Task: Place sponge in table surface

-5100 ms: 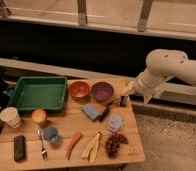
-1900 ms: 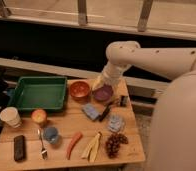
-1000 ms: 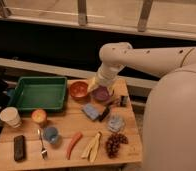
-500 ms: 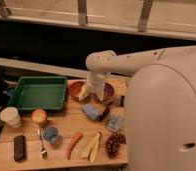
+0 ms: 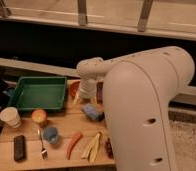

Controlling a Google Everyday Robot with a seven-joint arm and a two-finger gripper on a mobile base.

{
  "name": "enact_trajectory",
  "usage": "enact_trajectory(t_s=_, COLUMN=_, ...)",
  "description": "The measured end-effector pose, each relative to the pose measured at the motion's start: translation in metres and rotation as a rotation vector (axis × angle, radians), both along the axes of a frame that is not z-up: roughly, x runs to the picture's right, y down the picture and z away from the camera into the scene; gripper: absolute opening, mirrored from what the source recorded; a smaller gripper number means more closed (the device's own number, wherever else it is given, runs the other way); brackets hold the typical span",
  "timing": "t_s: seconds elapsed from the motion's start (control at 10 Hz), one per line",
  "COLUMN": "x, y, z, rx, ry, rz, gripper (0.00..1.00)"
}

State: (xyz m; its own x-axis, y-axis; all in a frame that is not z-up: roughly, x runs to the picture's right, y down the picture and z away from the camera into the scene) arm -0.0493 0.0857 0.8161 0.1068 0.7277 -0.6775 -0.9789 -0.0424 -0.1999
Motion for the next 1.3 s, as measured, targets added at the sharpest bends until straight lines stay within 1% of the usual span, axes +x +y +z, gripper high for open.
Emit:
enact_trajectory(t_s=0.2, x=0.01, y=0.008, z=0.017, rx=-0.027, ry=0.025, rz=0.009, gripper=0.72)
enact_trajectory(t_s=0.5, x=0.031, y=0.013, z=0.036, rx=-0.044, ry=0.041, rz=0.026, gripper=0.72)
enact_trajectory(t_s=0.6, x=0.034, y=0.015, z=0.041, rx=-0.046, ry=0.04, rz=0.033, gripper=0.72)
enact_trajectory(t_s=0.9, x=0.031, y=0.028, z=0.059, rx=-0.062, ry=0.016, rz=0.043, gripper=0.72)
enact_trajectory(t_s=1.1, x=0.031, y=0.032, z=0.07, rx=-0.07, ry=0.011, rz=0.057, gripper=0.72)
enact_trajectory(t_s=1.3, x=0.031, y=0.036, z=0.075, rx=-0.076, ry=0.005, rz=0.06, gripper=0.72)
